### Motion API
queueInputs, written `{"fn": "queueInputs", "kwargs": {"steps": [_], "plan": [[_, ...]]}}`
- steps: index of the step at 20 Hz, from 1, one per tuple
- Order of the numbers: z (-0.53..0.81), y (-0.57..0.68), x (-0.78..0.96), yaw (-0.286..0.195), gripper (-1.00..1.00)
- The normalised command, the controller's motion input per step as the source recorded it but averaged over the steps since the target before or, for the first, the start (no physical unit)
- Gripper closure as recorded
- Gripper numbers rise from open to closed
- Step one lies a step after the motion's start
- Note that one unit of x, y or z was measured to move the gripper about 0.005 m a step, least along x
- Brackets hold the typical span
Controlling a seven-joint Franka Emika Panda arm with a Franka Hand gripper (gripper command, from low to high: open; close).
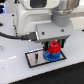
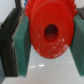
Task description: Insert the blue gear onto the right peg, followed by the red gear
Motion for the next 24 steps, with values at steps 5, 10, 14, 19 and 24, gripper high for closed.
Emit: {"fn": "queueInputs", "kwargs": {"steps": [5,10,14,19,24], "plan": [[-0.02,-0.02,0.06,0.000,1.00],[-0.19,-0.09,0.16,0.000,1.00],[-0.30,-0.09,0.15,0.000,1.00],[-0.23,-0.08,0.13,0.000,1.00],[0.02,-0.01,0.04,0.000,-1.00]]}}
